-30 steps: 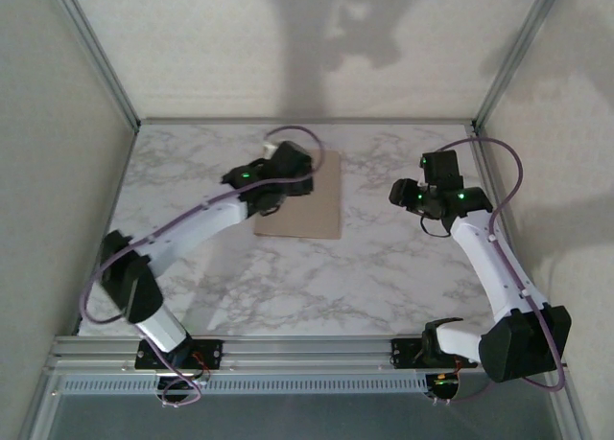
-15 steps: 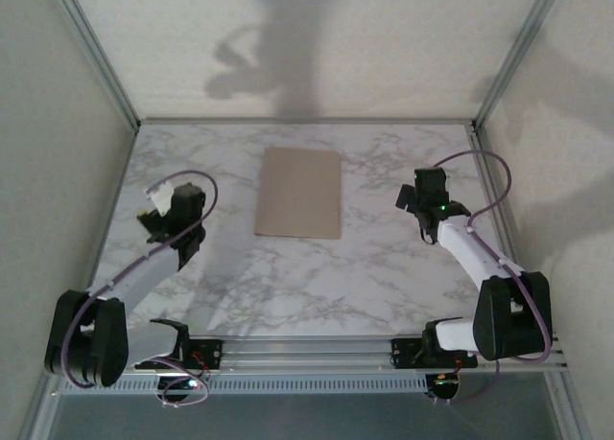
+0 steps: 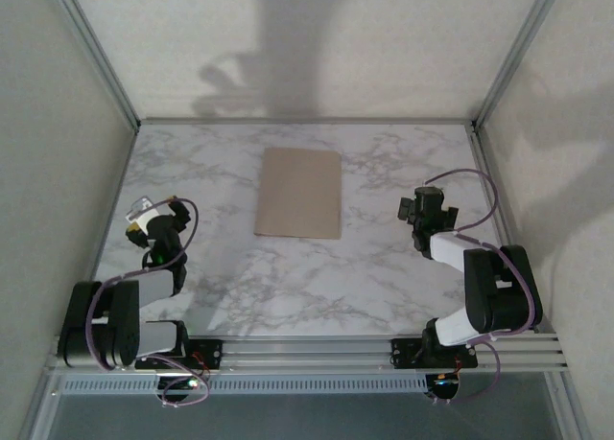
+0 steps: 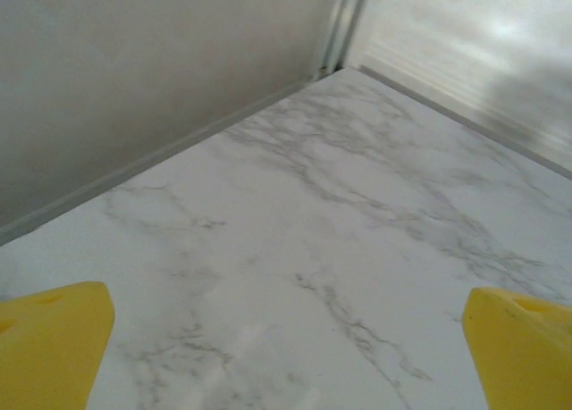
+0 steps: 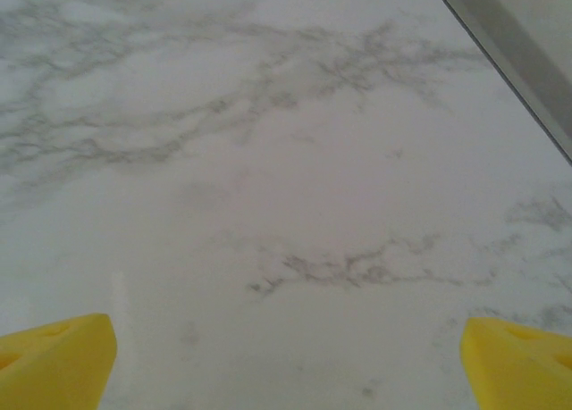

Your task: Put the files into the folder

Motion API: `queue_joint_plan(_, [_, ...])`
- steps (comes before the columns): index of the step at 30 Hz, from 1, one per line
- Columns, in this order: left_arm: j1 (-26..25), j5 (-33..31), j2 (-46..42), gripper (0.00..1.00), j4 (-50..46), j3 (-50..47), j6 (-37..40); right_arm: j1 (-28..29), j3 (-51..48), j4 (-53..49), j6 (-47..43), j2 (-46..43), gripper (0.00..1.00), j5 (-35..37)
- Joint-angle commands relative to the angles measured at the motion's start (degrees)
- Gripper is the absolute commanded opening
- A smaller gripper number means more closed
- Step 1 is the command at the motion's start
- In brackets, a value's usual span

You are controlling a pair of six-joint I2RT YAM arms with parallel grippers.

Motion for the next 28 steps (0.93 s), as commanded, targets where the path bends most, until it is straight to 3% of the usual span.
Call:
queue_joint_plan(1, [0.41,6.73,3.48,1.00,17.14,-2.21,4.04,-0.64,-3.31,15.23,-5.85,1.09,0.99,-6.88])
queue_joint_plan(8, [-2.05,12.21,12.60,1.00,24.07,-1.65,9.39,-3.35,-10.15,28.44,-6.40,3.82,0.99,-17.14])
queue_joint_plan(28, [-2.16,12.16,12.49,1.00,23.34,-1.30,9.32,-3.84,-9.33,25.55,-6.04,3.14,0.99,-17.98])
